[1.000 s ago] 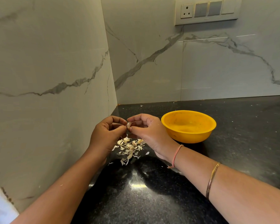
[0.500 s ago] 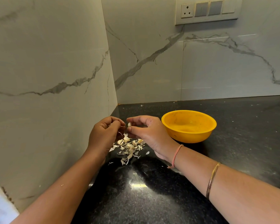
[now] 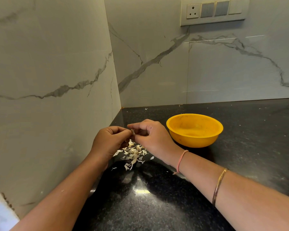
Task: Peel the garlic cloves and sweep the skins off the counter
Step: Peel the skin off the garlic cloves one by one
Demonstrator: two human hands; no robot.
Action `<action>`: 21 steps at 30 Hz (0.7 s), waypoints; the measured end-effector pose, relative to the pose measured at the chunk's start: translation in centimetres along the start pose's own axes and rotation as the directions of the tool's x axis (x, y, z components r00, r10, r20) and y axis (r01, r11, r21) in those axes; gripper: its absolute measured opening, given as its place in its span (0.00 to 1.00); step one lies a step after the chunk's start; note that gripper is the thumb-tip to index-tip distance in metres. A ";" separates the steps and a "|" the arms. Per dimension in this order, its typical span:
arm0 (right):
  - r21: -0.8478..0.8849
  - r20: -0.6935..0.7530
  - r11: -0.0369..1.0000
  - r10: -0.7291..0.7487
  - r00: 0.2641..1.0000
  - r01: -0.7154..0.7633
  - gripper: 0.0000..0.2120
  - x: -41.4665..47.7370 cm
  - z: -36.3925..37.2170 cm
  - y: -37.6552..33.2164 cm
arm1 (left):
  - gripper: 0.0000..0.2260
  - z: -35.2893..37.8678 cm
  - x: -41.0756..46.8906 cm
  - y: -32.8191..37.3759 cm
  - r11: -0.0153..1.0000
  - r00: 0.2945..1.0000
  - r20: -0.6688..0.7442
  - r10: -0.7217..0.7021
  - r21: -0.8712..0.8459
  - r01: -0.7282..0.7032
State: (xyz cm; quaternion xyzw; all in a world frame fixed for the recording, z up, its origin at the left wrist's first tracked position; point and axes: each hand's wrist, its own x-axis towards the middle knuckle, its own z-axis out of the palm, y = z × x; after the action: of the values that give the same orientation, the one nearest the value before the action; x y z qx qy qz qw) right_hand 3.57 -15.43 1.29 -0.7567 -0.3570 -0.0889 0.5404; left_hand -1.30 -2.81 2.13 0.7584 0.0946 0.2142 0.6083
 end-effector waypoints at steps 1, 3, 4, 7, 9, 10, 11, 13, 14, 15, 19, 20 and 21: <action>-0.062 0.009 0.997 -0.037 0.999 0.037 0.15 0.0 0.0 -0.1 | 0.06 0.0 0.0 0.0 1.000 1.000 0.001 0.006 0.011 -0.006; -0.147 0.026 0.985 -0.086 0.996 0.089 0.15 -0.1 0.0 -0.1 | 0.06 0.0 0.1 0.0 0.999 1.000 0.004 0.015 0.032 -0.015; -0.168 0.028 0.980 -0.100 0.995 0.103 0.15 -0.1 0.0 -0.1 | 0.06 0.0 0.1 -0.1 0.999 1.000 0.006 0.017 0.039 -0.017; -0.203 0.022 0.970 -0.131 0.991 0.133 0.15 -0.1 0.0 -0.1 | 0.06 -0.1 0.1 -0.2 0.999 1.000 0.012 0.011 0.037 -0.012; -0.215 0.019 0.966 -0.144 0.989 0.145 0.14 -0.1 0.0 0.0 | 0.06 -0.1 0.1 -0.3 1.000 1.000 0.011 0.005 0.025 -0.005; -0.219 0.019 0.965 -0.145 0.989 0.146 0.14 -0.1 0.0 0.0 | 0.06 -0.1 0.1 -0.3 1.000 1.000 0.011 0.002 0.020 -0.002; -0.223 0.021 0.964 -0.145 0.989 0.146 0.14 -0.1 0.1 0.0 | 0.06 0.0 0.1 -0.3 1.000 1.000 0.010 -0.001 0.017 0.001; -0.229 0.019 0.962 -0.149 0.989 0.150 0.14 -0.1 0.2 0.0 | 0.07 0.0 0.1 -0.3 1.000 1.000 0.008 -0.005 0.015 0.005; -0.231 0.016 0.961 -0.155 0.988 0.154 0.14 -0.2 0.2 0.0 | 0.08 0.1 0.1 -0.3 1.000 1.000 0.006 -0.005 0.013 0.005; -0.232 0.014 0.960 -0.160 0.987 0.159 0.13 -0.2 0.3 0.0 | 0.08 0.1 0.1 -0.3 1.000 1.000 0.004 -0.004 0.011 0.004; -0.227 -0.003 0.958 -0.178 0.984 0.173 0.13 -0.1 0.3 0.0 | 0.08 0.0 0.1 -0.4 1.000 1.000 -0.013 0.006 0.012 -0.006; -0.219 -0.015 0.961 -0.177 0.984 0.170 0.12 -0.1 0.4 0.0 | 0.08 0.0 0.2 -0.4 1.000 1.000 -0.019 0.004 0.000 -0.004; -0.204 -0.030 0.966 -0.170 0.985 0.160 0.12 -0.1 0.4 0.0 | 0.08 0.0 0.2 -0.4 1.000 1.000 -0.023 -0.002 -0.021 0.002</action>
State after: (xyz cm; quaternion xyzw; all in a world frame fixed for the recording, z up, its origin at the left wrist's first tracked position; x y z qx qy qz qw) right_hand 3.41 -15.13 1.14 -0.7727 -0.3950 -0.1871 0.4603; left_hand -1.11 -2.68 1.82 0.7493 0.1002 0.2234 0.6153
